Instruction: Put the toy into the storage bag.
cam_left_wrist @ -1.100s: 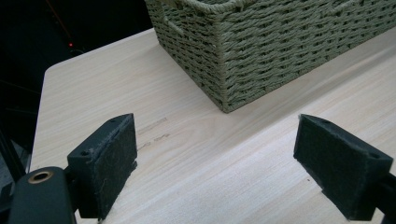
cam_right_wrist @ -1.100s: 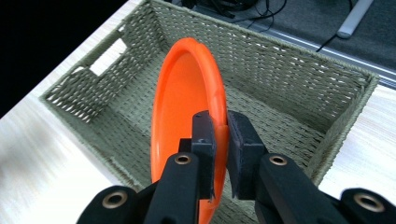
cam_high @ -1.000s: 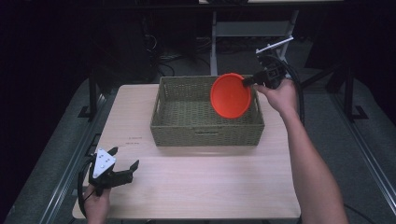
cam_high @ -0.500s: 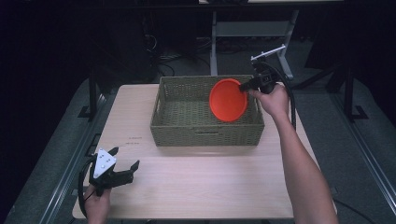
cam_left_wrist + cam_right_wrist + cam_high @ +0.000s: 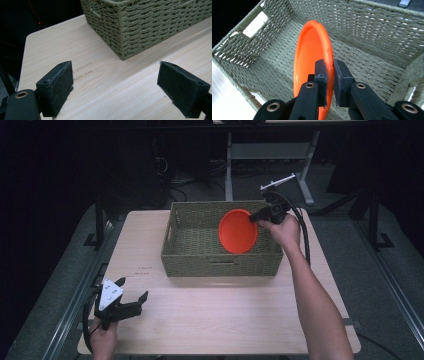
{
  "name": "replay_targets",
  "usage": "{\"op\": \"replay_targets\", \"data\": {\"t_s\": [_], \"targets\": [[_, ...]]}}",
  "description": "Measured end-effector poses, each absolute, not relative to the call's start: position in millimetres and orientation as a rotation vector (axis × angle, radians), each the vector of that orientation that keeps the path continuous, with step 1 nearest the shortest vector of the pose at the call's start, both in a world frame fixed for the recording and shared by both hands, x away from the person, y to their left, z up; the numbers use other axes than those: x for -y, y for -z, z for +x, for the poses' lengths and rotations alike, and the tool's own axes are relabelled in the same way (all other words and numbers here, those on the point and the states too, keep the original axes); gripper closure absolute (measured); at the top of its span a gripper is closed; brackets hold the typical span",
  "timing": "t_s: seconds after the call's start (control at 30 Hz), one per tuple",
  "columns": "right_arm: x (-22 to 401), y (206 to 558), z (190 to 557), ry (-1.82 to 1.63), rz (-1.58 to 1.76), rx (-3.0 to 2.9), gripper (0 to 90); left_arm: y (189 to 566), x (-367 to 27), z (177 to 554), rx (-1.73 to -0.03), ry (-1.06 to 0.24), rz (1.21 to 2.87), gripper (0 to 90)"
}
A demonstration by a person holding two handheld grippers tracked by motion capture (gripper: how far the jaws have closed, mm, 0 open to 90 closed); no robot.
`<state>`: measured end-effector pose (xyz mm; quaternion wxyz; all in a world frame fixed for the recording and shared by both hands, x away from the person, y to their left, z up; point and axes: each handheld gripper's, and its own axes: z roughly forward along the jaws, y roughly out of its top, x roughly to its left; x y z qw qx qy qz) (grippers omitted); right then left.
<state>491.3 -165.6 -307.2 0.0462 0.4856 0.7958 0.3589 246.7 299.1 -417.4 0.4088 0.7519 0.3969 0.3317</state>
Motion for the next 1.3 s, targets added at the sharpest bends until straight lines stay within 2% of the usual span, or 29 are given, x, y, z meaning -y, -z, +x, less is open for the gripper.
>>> {"op": "replay_targets", "data": {"t_s": [0.5, 0.93, 1.2, 1.3], "targets": [[163.0, 326.1, 494.5, -1.014, 1.488, -2.459, 81.8, 417.4, -298.8, 247.0, -1.001, -0.836, 1.893, 12.8], [138.2, 344.3, 500.9, -0.885, 1.455, -2.547, 80.6, 416.7, -301.1, 245.7, -1.003, -0.841, 1.898, 12.8], [147.9, 339.3, 498.1, -0.877, 1.476, -2.532, 71.0, 417.1, -299.8, 246.0, -1.003, -0.842, 1.897, 12.8], [150.5, 338.0, 495.1, -0.863, 1.449, -2.522, 70.6, 417.2, -299.2, 245.8, -1.003, -0.841, 1.895, 12.8]]}}
